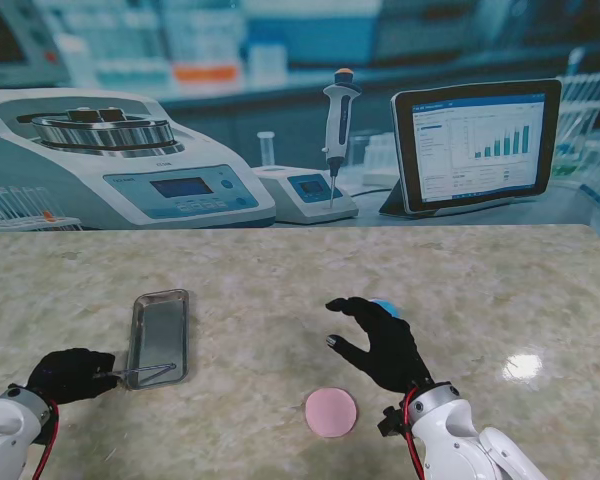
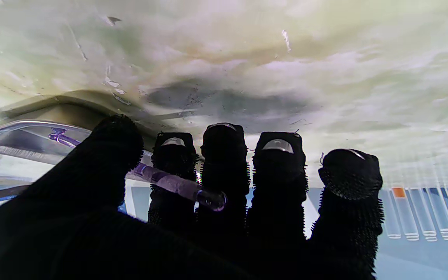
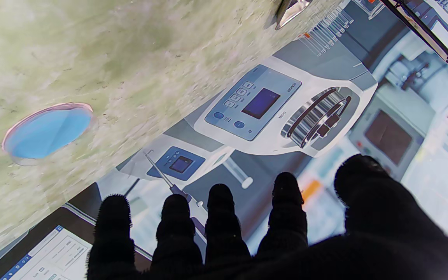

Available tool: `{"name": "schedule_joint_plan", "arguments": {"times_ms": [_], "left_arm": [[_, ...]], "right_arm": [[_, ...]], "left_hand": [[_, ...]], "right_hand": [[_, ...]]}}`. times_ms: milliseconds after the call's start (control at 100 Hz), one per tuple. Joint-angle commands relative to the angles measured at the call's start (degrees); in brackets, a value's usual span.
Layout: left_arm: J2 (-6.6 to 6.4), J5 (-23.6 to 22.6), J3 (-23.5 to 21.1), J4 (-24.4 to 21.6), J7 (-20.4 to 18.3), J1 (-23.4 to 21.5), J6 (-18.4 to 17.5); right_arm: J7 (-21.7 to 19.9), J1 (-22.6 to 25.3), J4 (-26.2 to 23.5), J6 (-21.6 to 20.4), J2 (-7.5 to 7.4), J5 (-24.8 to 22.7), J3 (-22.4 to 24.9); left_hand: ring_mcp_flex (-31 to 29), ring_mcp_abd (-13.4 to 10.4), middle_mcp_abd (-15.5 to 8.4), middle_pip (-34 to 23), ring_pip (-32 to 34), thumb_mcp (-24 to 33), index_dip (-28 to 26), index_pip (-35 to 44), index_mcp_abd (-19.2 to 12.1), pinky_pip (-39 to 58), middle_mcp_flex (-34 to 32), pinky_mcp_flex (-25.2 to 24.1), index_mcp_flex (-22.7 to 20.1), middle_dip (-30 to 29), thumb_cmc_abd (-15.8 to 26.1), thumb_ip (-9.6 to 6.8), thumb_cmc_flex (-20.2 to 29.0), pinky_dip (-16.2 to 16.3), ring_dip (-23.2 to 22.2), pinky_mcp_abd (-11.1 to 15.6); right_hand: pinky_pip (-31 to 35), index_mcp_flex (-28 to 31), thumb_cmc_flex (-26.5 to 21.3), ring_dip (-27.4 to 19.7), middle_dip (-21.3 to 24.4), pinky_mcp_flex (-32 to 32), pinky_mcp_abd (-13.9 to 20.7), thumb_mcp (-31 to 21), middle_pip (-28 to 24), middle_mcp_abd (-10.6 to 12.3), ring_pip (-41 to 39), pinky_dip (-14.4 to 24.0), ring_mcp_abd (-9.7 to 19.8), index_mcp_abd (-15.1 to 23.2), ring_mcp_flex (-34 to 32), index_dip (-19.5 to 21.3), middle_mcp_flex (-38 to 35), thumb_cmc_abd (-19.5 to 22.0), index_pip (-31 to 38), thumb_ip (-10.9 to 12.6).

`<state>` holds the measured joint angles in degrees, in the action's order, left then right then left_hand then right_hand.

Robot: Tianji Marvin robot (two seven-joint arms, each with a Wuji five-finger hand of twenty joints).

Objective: Line a culture dish with filter paper and press it flat with a glass rod

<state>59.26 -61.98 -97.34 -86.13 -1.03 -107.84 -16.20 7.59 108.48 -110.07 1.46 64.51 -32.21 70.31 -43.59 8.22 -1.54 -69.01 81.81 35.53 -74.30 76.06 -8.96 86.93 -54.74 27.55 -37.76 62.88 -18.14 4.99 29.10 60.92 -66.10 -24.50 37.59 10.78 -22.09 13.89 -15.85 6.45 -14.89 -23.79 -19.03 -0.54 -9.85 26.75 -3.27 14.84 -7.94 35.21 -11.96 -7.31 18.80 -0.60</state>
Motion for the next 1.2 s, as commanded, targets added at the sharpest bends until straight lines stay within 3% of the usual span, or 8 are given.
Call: {"name": "schedule_joint_plan", "arguments": {"times_ms": [0, 210, 370, 440, 560, 880, 1170, 1190], "left_arm": [[-0.06, -0.4, -0.1, -0.7, -0.2, -0.4, 0.6], [-0.03, -0.8, -0.4, -1.4, -0.7, -0.8, 1.8], [0.00, -0.9, -0.7, -2.1, -1.4, -1.2, 2.7], [0.04, -1.0, -0.8, -2.3, -1.5, -1.4, 3.2], [0.15, -0.8, -0.9, -2.5, -1.1, -1.4, 3.8], [0.61, 0.0, -2.5, -4.6, -0.4, -2.6, 4.7], [1.51, 3.9, -5.4, -9.3, 0.1, -5.6, 2.6], [1.63, 4.6, -5.6, -9.8, 0.2, -5.9, 2.4]], "right_arm": [[-0.1, 0.3, -0.2, 0.1, 0.24, 0.2, -0.2], [-0.2, 0.3, -0.2, 0.0, 0.24, 0.4, -0.2], [-0.3, 0.2, -0.2, 0.0, 0.21, 0.4, -0.2], [-0.4, 0.2, -0.3, -0.1, 0.20, 0.4, -0.2], [-0.6, 0.2, -0.3, -0.1, 0.16, 0.4, -0.2], [-0.6, 0.4, -0.4, -0.1, 0.16, 0.5, -0.1], [-0.5, 0.4, -0.5, -0.3, 0.17, 0.5, 0.0], [-0.5, 0.4, -0.5, -0.3, 0.16, 0.5, 0.0]], "left_hand": [[2.5, 1.8, 1.0, 2.7, -2.7, -1.6, 2.6, -0.8, -1.1, -0.6, 1.7, -1.4, 1.9, -1.6, -0.1, 1.40, 0.3, 1.6, 1.2, 0.6], [7.5, 3.9, 2.5, 15.5, -13.9, -10.2, 18.1, -5.7, 0.2, -4.0, 6.9, -4.7, 6.1, -10.5, 1.4, 1.16, 3.1, -1.8, 9.8, 2.0], [10.8, 4.2, 3.4, 25.4, -24.3, -12.4, 29.3, -14.4, 3.3, -7.2, 11.7, -8.1, 8.1, -17.8, 2.2, 0.94, 1.8, -4.8, 14.3, 2.3], [11.9, 4.1, 3.5, 28.4, -28.1, -11.2, 31.7, -17.9, 4.8, -8.3, 13.6, -9.3, 8.6, -20.2, 2.9, 0.02, -0.1, -6.1, 15.9, 2.3], [13.5, 3.2, 3.4, 34.3, -37.0, -11.6, 37.8, -25.3, 6.7, -13.8, 16.9, -12.0, 9.3, -25.4, 2.9, 0.44, -1.2, -10.0, 20.8, 1.4], [15.4, 2.2, 3.7, 40.8, -46.8, -17.3, 46.2, -33.3, 8.0, -23.9, 20.7, -15.4, 10.2, -31.2, 4.2, 0.52, -1.4, -15.5, 25.8, 0.4], [19.5, 0.1, 2.9, 50.9, -62.7, -29.0, 56.9, -50.3, 9.3, -44.1, 26.7, -20.6, 11.6, -41.3, 8.9, -0.84, 2.3, -26.6, 35.8, 1.0], [20.0, 0.1, 2.9, 50.9, -63.3, -34.8, 57.5, -51.3, 9.4, -45.2, 27.3, -20.9, 11.8, -42.1, 10.8, -1.78, 5.3, -26.5, 36.5, 1.1]], "right_hand": [[1.3, -0.6, 1.4, 0.4, -0.3, 0.8, -0.2, 0.9, -0.2, 1.5, -0.5, 0.0, 0.6, -0.1, 0.0, 0.1, 1.4, 1.3, 0.3, 0.3], [1.5, -0.6, 1.3, 0.4, -0.3, 0.9, -0.3, 0.8, -0.2, 1.6, -0.4, 0.0, 0.6, -0.1, -0.1, 0.2, 1.4, 1.3, 0.3, 0.3], [1.6, -0.6, 1.3, 0.4, -0.3, 0.9, -0.4, 0.8, -0.2, 1.7, -0.4, -0.1, 0.6, 0.0, -0.2, 0.2, 1.3, 1.2, 0.3, 0.3], [1.6, -0.7, 1.3, 0.4, -0.3, 0.9, -0.5, 0.8, -0.2, 1.7, -0.4, -0.1, 0.5, 0.0, -0.2, 0.2, 1.4, 1.2, 0.2, 0.3], [1.7, -0.6, 1.3, 0.4, -0.3, 0.9, -0.5, 0.8, -0.2, 1.6, -0.3, -0.1, 0.5, 0.0, -0.3, 0.2, 1.3, 1.1, 0.3, 0.3], [1.8, -0.4, 1.3, 0.5, -0.4, 0.9, -0.7, 0.8, -0.2, 1.5, -0.2, -0.3, 0.4, -0.2, -0.4, 0.3, 1.2, 1.1, 0.3, 0.3], [1.9, -0.5, 1.4, 0.5, -0.4, 1.0, -0.8, 0.8, -0.2, 1.6, -0.2, -0.4, 0.3, -0.1, -0.4, 0.3, 1.1, 1.1, 0.3, 0.3], [1.9, -0.6, 1.4, 0.5, -0.4, 1.0, -0.8, 0.8, -0.2, 1.6, -0.2, -0.4, 0.3, -0.1, -0.4, 0.3, 1.1, 1.2, 0.2, 0.2]]}}
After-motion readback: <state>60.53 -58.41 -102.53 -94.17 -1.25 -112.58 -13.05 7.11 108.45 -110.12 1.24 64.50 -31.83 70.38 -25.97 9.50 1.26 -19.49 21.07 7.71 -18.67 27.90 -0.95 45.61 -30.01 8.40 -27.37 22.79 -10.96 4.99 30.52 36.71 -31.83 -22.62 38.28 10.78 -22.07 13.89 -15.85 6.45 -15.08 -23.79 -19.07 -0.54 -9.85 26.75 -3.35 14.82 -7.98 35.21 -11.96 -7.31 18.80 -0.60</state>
